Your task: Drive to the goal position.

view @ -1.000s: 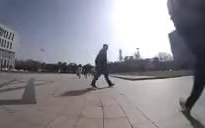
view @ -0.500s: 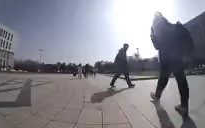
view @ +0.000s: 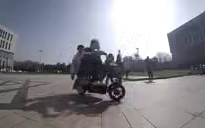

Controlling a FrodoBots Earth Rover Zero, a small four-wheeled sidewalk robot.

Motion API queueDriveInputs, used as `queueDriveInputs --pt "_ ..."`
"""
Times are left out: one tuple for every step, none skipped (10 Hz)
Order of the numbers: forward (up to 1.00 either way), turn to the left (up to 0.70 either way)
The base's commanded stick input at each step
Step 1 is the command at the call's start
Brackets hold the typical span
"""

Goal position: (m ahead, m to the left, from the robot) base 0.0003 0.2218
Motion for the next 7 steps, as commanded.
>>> queueDriveInputs --pt "0.00 0.00" --pt "0.00 0.00" --pt "0.00 0.00" --pt "0.02 0.00" --pt "0.04 0.00" --pt "0.31 0.00" --pt "0.50 0.00"
